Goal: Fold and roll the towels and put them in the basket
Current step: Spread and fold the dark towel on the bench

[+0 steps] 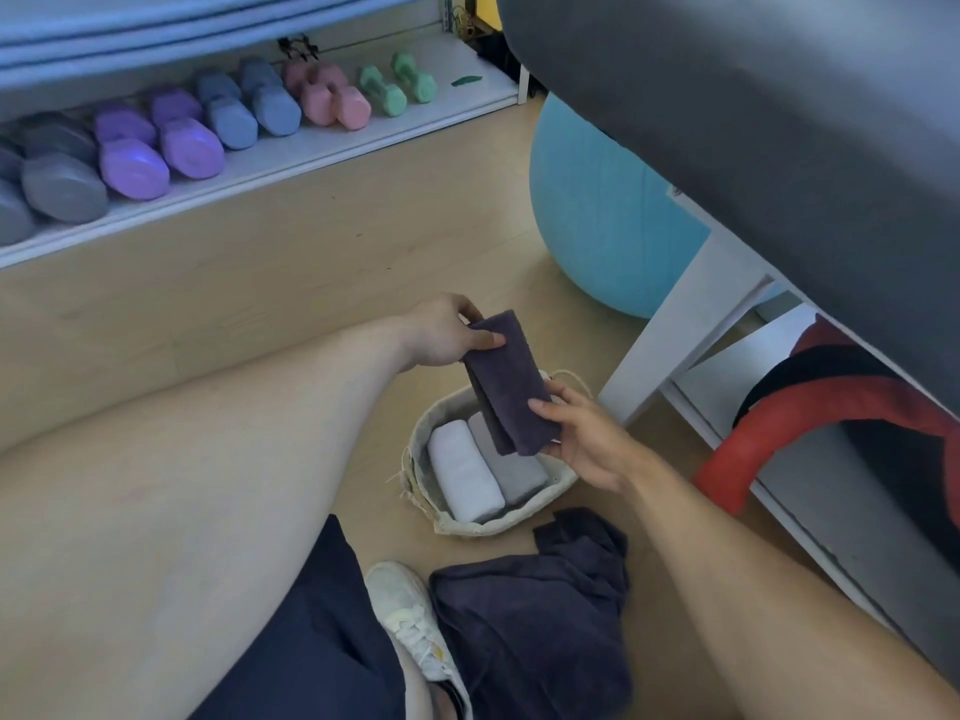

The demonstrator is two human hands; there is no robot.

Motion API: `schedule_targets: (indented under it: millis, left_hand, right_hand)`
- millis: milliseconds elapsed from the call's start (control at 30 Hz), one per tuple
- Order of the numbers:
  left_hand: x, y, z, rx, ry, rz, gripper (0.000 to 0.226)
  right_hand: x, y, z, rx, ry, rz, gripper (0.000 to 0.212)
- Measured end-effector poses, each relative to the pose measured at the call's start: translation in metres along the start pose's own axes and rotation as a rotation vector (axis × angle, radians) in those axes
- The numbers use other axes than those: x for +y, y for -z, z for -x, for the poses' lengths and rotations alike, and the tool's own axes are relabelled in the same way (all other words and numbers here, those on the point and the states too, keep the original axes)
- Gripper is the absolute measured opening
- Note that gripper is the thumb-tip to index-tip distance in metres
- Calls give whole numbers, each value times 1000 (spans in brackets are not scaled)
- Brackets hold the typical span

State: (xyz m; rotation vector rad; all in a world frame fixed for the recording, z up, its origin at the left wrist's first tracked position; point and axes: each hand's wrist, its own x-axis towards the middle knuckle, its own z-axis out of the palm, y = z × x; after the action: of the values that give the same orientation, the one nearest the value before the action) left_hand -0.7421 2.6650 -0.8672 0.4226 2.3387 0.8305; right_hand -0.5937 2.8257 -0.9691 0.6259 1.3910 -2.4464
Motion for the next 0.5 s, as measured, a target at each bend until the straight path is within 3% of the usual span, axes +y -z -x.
schedule_targets:
  millis: [167, 267, 367, 433, 500]
  left_hand:
    - [1, -4, -2, 14, 36, 98, 34]
    - [9, -9, -3, -61, 10, 101, 35]
    - [17, -14, -2, -129, 5, 109, 34]
    - [20, -13, 0, -117, 27, 122, 35]
    - [20, -10, 2, -67, 66, 126, 42]
  right_hand:
    - [-7, -12, 0, 134, 149, 383, 71]
    - [-16, -23, -3, 130, 191, 343, 64]
    - [-20, -15, -3, 10, 72, 174, 54]
    - [-18, -7, -1, -98, -21, 85, 52]
    - [-13, -2, -4, -59, -47, 95, 46]
